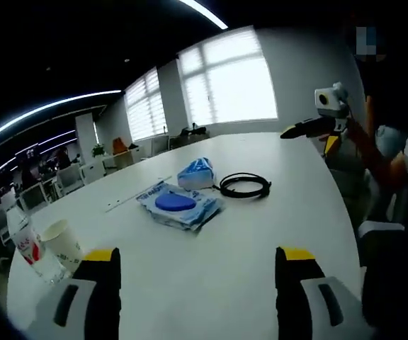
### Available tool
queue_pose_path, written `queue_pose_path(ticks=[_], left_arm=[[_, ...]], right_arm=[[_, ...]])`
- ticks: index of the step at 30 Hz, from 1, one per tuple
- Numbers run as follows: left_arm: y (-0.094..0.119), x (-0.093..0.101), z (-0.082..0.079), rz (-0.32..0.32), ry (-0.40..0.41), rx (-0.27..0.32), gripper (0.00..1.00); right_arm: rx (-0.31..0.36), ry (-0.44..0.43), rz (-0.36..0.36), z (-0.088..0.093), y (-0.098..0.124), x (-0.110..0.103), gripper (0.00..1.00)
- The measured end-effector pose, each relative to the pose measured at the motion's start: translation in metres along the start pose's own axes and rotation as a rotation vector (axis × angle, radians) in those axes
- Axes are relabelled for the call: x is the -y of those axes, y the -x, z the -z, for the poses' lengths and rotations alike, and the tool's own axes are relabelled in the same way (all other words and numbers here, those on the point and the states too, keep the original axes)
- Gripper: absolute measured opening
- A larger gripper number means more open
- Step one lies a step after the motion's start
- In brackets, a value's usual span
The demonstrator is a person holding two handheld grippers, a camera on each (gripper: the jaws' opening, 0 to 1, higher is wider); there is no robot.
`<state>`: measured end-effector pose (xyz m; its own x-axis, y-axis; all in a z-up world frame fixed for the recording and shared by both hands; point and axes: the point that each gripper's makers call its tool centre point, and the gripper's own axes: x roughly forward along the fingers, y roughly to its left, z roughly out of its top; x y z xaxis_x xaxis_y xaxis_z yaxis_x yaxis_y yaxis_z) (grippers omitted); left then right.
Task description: Arrange the tabletop items into an orderly group along one side of the table until the central work area is clear of visible clutter.
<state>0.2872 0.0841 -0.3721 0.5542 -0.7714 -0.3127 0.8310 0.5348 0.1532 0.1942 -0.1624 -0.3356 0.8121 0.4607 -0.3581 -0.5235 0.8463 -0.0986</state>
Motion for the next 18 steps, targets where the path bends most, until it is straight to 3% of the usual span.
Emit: queue_pose_path(ticks=[7, 18], left_arm=[[-0.005, -0.005, 0.005, -0.026, 0.024, -0.026, 0.84], [-0.013, -0.001, 0.003, -0.035, 0.044, -0.013, 0.81]], right_arm=[[-0.027, 0.001, 0.002, 0.002, -0.005, 0.009, 0.89], [-0.069, 0.029, -0.022, -0.014, -0.033, 0.024, 0.88]])
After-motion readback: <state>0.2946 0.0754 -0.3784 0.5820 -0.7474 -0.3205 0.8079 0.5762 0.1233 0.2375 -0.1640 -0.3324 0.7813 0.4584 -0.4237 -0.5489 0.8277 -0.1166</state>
